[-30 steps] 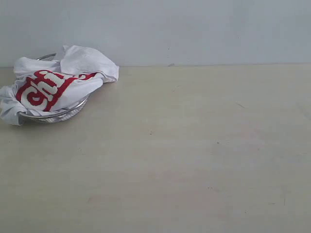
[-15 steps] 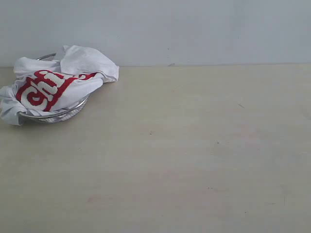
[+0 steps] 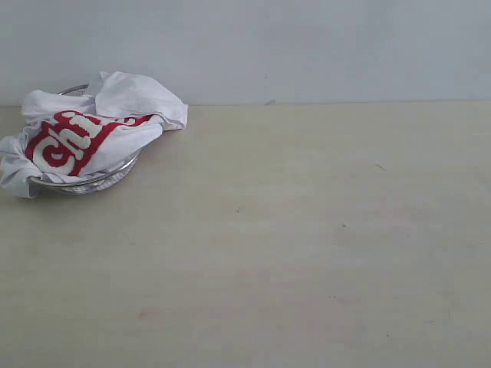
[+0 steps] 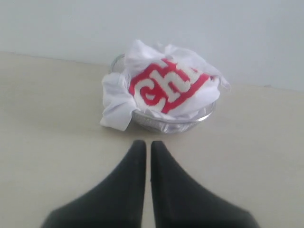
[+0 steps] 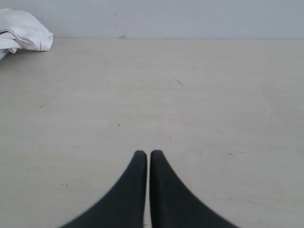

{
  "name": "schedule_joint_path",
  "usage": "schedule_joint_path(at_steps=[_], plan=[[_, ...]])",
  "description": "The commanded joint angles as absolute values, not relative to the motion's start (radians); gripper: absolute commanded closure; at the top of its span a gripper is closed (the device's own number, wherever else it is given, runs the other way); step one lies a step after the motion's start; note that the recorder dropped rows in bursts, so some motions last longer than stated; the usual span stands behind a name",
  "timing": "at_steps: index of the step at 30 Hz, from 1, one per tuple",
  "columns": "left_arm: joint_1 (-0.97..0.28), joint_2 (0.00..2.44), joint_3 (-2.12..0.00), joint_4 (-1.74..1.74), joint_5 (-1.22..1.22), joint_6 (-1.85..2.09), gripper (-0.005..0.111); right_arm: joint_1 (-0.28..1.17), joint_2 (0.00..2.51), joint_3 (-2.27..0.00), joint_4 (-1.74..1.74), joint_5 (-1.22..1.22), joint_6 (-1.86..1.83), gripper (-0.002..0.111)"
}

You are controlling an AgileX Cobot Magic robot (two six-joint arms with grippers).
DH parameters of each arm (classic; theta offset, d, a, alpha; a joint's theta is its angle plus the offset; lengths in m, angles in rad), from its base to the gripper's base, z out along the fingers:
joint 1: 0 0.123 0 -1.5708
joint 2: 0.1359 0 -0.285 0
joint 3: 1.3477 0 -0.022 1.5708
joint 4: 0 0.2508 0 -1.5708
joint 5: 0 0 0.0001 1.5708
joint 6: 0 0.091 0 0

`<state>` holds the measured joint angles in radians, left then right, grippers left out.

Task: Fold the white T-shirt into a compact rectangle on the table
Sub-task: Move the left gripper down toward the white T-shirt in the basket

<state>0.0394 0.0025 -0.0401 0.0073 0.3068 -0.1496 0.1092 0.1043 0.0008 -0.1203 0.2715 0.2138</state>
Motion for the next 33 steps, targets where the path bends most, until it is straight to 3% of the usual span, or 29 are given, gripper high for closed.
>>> schedule_joint_path(at_steps=[1, 8, 17, 22, 26, 33], plan=[[0.036, 0.0, -0.176, -0.04, 0.319, -0.221, 0.102, 0.112, 0.103, 0.0, -0.123, 0.267, 0.211, 0.108], [0.036, 0.0, -0.325, -0.086, 0.315, -0.218, 0.102, 0.112, 0.103, 0.0, -0.123, 0.267, 0.211, 0.108], [0.036, 0.0, -0.336, -0.133, 0.244, -0.245, 0.102, 0.112, 0.103, 0.0, -0.123, 0.267, 0.211, 0.108], [0.036, 0.0, -0.336, -0.422, 0.193, -0.281, 0.102, 0.112, 0.103, 0.0, -0.123, 0.267, 0.211, 0.108], [0.036, 0.0, -0.336, -0.438, 0.144, -0.243, 0.102, 0.112, 0.103, 0.0, -0.123, 0.267, 0.211, 0.108], [0.036, 0.248, -0.541, -0.438, 0.153, -0.107, 0.102, 0.112, 0.103, 0.0, -0.123, 0.267, 0.211, 0.108]])
